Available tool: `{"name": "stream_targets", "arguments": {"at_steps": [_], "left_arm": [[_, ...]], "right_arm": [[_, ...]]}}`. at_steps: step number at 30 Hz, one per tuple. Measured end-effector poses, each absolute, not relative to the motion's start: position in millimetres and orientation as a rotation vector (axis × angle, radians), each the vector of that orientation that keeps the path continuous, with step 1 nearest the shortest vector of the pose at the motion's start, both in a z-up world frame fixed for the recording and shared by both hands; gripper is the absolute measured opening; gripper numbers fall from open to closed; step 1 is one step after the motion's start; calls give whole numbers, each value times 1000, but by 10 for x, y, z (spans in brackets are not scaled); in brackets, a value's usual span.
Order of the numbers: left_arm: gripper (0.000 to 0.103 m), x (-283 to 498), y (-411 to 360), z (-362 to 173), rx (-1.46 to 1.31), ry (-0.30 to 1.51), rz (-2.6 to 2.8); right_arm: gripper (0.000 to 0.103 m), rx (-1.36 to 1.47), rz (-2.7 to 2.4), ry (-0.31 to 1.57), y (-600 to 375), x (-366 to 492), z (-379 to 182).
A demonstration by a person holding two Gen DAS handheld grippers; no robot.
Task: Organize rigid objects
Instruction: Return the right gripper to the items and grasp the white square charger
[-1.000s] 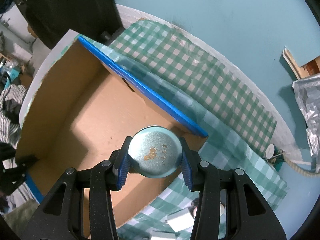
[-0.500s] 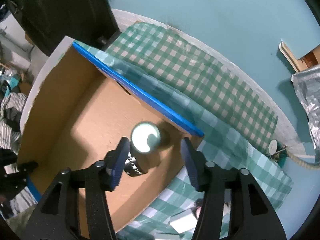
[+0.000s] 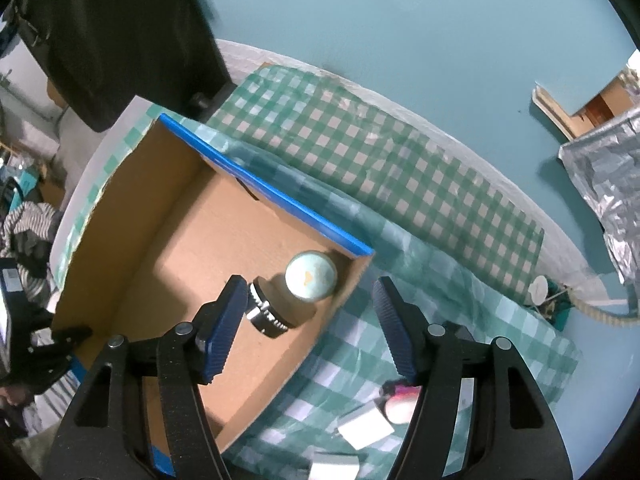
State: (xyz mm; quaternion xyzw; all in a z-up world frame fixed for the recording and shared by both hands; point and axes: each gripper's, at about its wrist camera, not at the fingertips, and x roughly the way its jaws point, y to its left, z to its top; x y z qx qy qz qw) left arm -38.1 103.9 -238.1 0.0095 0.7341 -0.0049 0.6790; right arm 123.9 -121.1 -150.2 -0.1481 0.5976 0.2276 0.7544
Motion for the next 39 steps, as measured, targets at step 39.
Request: {"name": "stream_targets", "arguments": {"at_steps": [39], "left_arm": [[11, -376, 982, -2324, 42, 1636, -31]], "right_arm": [[66, -9, 176, 1477, -2590, 605, -1824]]}}
